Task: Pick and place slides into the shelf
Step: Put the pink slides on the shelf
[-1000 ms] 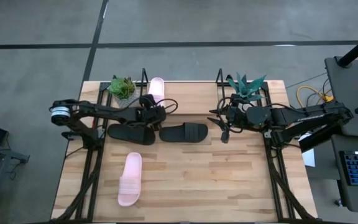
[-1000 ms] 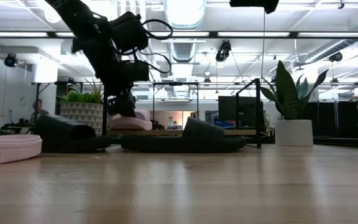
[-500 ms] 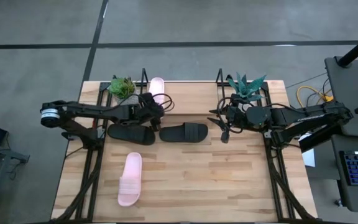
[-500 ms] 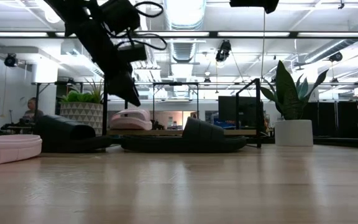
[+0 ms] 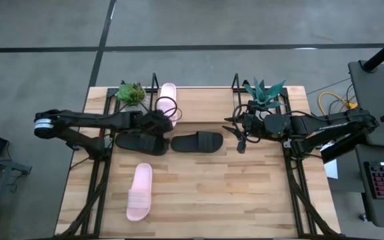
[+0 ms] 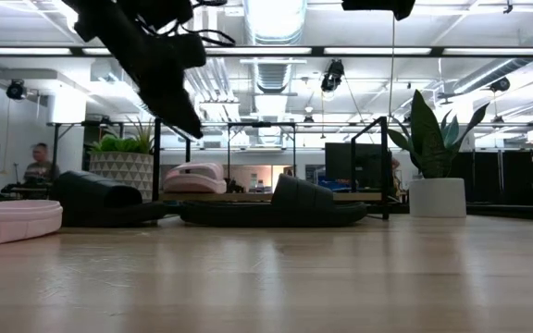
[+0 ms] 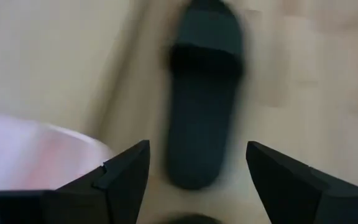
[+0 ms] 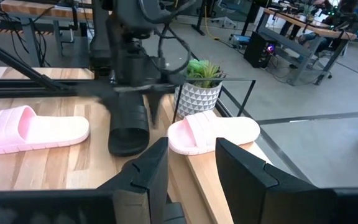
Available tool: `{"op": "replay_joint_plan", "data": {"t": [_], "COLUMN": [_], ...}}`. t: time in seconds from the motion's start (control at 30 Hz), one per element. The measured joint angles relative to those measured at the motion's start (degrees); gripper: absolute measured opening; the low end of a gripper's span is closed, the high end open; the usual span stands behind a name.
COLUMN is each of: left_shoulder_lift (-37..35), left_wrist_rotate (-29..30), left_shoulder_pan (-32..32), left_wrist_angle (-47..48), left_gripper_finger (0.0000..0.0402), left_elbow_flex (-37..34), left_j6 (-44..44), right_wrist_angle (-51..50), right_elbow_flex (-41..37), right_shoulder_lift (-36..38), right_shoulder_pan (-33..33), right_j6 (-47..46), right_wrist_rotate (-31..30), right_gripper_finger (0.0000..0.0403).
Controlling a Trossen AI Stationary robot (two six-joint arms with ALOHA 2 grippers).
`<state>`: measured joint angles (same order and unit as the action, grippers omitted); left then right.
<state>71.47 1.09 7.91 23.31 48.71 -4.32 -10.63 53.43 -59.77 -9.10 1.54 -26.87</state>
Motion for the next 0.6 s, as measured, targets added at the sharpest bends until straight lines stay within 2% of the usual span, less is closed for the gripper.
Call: {"op": "replay_joint_plan", "data": {"t": [0.13,0.3,0.43,0.6], "left_shoulder_lift": [-2.06,-3.37,-3.35,-2.45], "left_wrist_rotate": [-9.77,-18.08,-22.18,-23.39], "left_shoulder_pan": [-2.08,-5.84,-9.25,-14.24], "left_wrist_angle": [3.78,8.9,13.82,16.55], "left_gripper_finger": [0.0251,0.0251,0.0251,0.0251], "left_elbow_flex": [0.07,0.05,0.07,0.07], "left_j6": [-11.36,-22.54,-30.38,-36.18], "right_wrist_angle": [-0.42,-1.9,-3.14,-3.19], "right_elbow_flex": [0.0,0.0,0.0,0.0], "right_shoulder_lift": [0.0,-0.01,-0.02,-0.02], "right_shoulder_pan": [0.0,0.0,0.0,0.0], "right_j6": [0.0,0.0,0.0,0.0], "right_wrist_rotate": [0.01,0.04,0.06,0.06], "right_gripper_finger": [0.0123,0.0123,0.0123,0.0123]}}
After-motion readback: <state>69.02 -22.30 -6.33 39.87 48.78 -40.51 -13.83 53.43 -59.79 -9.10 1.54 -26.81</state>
